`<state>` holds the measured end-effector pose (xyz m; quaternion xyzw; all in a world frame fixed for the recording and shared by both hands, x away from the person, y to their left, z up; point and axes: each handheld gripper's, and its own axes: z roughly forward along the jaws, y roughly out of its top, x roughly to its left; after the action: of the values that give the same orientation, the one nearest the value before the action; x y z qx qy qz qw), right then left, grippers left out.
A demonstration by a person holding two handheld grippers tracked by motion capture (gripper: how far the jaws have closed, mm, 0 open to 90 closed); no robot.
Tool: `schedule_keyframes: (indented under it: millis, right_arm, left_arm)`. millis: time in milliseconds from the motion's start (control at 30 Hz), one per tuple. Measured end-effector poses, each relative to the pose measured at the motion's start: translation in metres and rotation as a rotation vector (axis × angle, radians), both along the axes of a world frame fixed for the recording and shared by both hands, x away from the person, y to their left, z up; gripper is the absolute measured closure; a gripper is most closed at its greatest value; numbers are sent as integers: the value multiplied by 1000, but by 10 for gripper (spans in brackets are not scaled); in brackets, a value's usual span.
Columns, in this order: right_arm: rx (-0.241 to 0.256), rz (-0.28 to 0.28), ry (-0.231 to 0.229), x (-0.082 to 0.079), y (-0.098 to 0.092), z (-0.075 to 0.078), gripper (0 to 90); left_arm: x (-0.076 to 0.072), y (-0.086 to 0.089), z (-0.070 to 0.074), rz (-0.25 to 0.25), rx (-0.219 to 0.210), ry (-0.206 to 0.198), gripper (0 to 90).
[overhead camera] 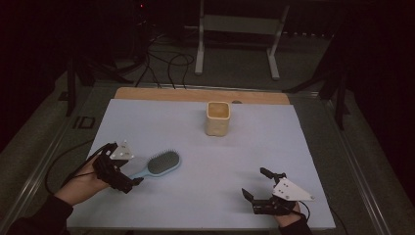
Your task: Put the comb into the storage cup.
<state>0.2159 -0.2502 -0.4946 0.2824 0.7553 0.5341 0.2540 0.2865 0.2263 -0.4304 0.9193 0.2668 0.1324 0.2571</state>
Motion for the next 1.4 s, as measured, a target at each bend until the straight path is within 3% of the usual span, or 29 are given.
schedule_keyframes:
  millis: [33,133,333,400,900,1400]
  right_arm:
    - [-3,0,-1,0,0,0,88]
    - [4,1,-1,0,0,0,88]
    - [4,4,1,0,0,0,88]
    - [-3,5,1,0,0,0,88]
    - [5,6,1,0,0,0,88]
    - [-2,13,0,0,1,0,88]
  left_arm:
    - [2,-2,-2,-4,23,-5,0]
    - [4,-4,-4,4,33,1,0]
    - [11,-6,-8,-24,53,74,0]
    - [12,-7,-10,-27,65,73,0]
    - [26,-14,-25,-64,142,169,0]
    - [42,-19,-41,-79,211,223,17]
